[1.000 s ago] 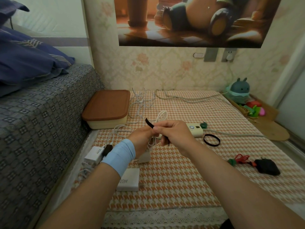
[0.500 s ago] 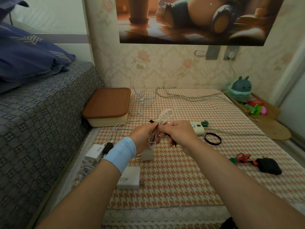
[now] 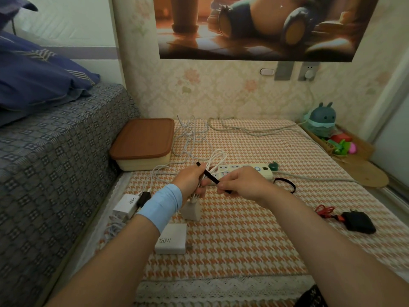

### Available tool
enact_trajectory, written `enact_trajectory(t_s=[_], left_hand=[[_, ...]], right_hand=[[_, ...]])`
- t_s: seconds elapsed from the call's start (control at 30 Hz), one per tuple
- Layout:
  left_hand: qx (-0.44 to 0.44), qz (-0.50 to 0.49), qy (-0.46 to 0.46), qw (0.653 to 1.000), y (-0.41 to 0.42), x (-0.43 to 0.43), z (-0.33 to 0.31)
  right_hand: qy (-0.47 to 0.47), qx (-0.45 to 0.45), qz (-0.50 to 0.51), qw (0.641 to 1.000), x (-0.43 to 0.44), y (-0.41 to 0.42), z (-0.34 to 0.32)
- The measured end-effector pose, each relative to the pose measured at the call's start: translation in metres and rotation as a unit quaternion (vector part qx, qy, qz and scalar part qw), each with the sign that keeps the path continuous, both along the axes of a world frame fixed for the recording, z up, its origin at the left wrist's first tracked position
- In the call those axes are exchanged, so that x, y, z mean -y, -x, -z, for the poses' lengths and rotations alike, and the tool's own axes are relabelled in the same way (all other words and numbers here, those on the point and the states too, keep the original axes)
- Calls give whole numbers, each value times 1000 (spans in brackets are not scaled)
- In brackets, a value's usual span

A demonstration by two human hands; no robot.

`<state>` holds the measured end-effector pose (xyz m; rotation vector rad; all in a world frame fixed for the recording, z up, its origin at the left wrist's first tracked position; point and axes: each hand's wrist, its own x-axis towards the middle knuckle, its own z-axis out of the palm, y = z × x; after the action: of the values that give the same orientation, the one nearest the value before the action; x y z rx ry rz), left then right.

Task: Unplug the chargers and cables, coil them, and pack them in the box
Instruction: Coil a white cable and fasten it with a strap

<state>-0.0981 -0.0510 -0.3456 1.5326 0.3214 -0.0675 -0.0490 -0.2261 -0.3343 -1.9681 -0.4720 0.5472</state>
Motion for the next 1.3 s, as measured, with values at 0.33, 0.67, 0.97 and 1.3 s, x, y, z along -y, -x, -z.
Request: enact_trajectory(t_s=[0.33,0.67,0.97,1.3], left_hand=[[73,152,-121,978,12,2,-7],[84,176,-276,941,14,11,-8],[81,104,-352,927,14,14,-3],[83,0,-248,965,21,22,-7]], right_hand=[[36,39,-41,998,16,-10,-4],[-65,-78,17,995,12,-15,-10],[30,103,116,987,-4,-6,-2],[22,220,150,964,-16,-4,0]])
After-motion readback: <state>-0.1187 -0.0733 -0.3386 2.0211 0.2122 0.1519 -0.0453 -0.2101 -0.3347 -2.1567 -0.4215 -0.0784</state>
